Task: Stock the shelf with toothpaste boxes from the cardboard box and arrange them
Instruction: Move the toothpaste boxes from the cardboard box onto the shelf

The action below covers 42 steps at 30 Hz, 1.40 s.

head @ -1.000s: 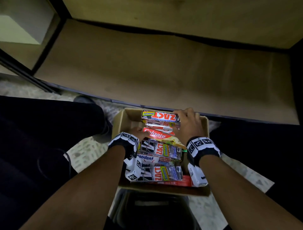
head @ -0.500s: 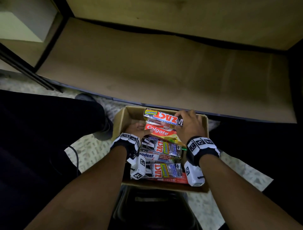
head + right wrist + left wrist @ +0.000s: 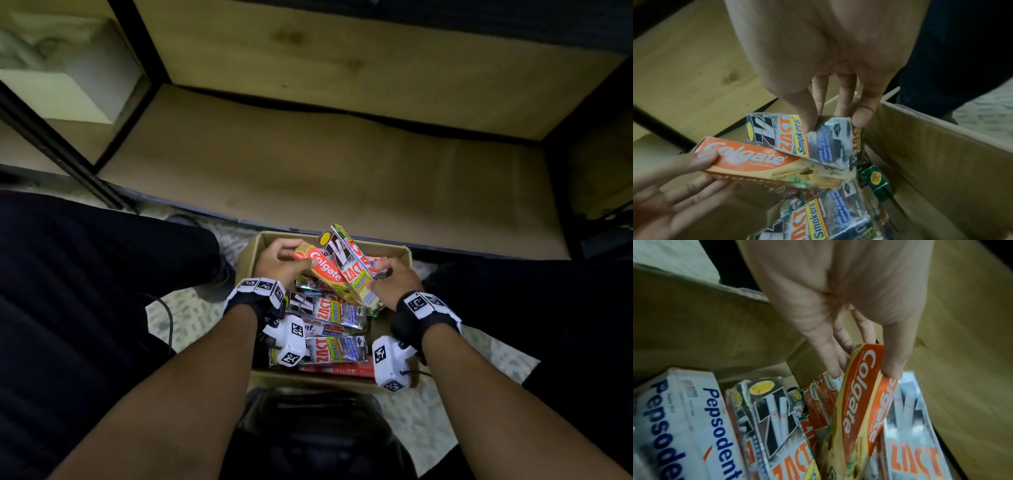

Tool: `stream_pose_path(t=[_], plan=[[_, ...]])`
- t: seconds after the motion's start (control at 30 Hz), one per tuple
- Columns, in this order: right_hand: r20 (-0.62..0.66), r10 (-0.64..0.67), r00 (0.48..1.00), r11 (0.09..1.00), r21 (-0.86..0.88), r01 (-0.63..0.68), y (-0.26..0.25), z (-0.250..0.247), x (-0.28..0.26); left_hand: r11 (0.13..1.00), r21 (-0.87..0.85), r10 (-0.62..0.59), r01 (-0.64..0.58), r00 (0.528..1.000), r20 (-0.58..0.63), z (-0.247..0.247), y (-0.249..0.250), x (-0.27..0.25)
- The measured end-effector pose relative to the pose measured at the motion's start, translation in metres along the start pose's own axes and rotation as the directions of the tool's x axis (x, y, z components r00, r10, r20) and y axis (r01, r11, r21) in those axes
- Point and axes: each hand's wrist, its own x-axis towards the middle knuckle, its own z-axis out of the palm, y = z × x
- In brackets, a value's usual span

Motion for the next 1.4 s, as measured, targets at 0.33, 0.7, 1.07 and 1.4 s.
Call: stream_pose_path(t=[0.33,0.7,1.07,1.4], plan=[[0.168,0.15,0.974,0.978,0.116,-0.171,0.021,0.006,-0.006,0.957,-0.265,0.088,-0.116,0.99,-0.113,-0.019,0.042,0.008],[0.372,0.192,0.908,0.954,0.148,-0.262,0.035,0.032,0.011,0.998,0.06,-0.025,0.029,0.998,-0.061,-0.016,0.005,0.02],[0.241,0.122,0.963,0.976,0.148,-0.16,0.016,0.038,0.012,0.989,0.045,-0.142,0.144,0.989,-0.034,0.008,-0.013,0.027],[0.104,0.021,0.994,0.998,0.058,-0.027,0.008,0.044,0.006,0.852,0.197,-0.523,0.484,0.794,0.309,0.006,-0.023,-0.003]])
